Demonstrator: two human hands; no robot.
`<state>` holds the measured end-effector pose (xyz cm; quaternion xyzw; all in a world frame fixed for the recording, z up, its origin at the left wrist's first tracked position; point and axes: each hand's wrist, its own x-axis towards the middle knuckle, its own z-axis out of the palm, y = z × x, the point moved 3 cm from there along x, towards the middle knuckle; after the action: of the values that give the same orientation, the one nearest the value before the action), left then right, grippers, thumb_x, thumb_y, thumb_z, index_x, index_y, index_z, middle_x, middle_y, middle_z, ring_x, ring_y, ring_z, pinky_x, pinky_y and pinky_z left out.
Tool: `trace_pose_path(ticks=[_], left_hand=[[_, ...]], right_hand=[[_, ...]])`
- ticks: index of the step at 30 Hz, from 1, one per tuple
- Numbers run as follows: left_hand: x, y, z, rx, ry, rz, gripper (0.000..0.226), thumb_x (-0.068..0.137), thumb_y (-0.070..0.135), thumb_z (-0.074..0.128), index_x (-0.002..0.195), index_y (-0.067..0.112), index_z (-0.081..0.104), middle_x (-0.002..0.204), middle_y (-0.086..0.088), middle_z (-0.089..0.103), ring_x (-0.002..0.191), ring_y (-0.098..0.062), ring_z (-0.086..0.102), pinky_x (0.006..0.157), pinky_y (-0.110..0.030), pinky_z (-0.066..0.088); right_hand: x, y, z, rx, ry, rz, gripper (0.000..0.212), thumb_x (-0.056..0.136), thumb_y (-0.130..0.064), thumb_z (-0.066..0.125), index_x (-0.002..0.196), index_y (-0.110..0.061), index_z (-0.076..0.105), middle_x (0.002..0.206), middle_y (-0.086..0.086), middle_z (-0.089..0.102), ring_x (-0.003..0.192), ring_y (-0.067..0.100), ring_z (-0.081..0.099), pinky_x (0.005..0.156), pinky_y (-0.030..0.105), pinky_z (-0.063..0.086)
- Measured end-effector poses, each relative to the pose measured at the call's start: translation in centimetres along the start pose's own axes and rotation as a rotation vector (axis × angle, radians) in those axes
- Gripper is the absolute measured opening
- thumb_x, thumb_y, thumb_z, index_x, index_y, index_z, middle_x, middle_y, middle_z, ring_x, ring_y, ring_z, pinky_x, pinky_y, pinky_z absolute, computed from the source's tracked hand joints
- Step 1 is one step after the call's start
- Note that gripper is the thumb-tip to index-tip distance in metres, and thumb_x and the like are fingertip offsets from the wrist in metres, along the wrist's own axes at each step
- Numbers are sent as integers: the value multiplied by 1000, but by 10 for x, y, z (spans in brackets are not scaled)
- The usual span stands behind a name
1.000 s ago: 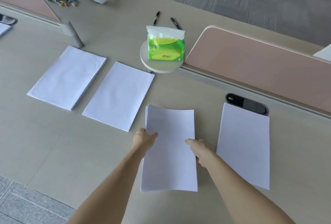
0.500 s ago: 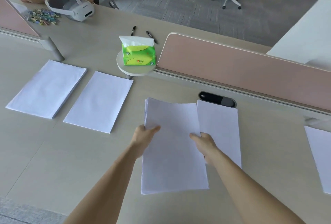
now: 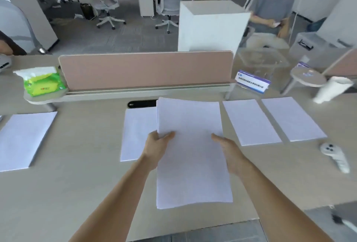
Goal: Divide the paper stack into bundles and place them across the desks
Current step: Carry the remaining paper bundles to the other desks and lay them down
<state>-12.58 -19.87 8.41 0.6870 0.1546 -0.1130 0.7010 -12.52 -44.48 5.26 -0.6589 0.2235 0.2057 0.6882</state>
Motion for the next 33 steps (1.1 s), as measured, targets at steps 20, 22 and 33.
trace_pose_path(ticks=[20, 22, 33], left_hand=[[-46, 4, 497, 65, -423, 218, 8, 93, 22, 68, 96, 18, 74, 84, 18, 74, 76, 9, 66, 68, -3, 47], [-36, 8, 538, 34, -448, 248, 5, 93, 22, 68, 92, 22, 73, 80, 22, 73, 78, 7, 67, 69, -3, 46], [30, 43, 703, -81, -462, 183, 9, 79, 21, 83, 80, 21, 74, 74, 16, 75, 72, 0, 70, 65, -14, 53]], right_hand=[[-143, -7, -432, 215, 690, -320, 13, 92, -24, 70, 82, -20, 77, 88, -5, 79, 81, 9, 75, 75, 26, 57], [-134, -20, -468, 241, 734, -300, 11, 88, -25, 75, 80, -18, 78, 90, 0, 79, 80, 16, 75, 79, 32, 57], [-81, -103, -624, 135, 803, -396, 9, 80, -13, 81, 84, -16, 74, 71, -16, 76, 64, -1, 71, 55, 13, 51]])
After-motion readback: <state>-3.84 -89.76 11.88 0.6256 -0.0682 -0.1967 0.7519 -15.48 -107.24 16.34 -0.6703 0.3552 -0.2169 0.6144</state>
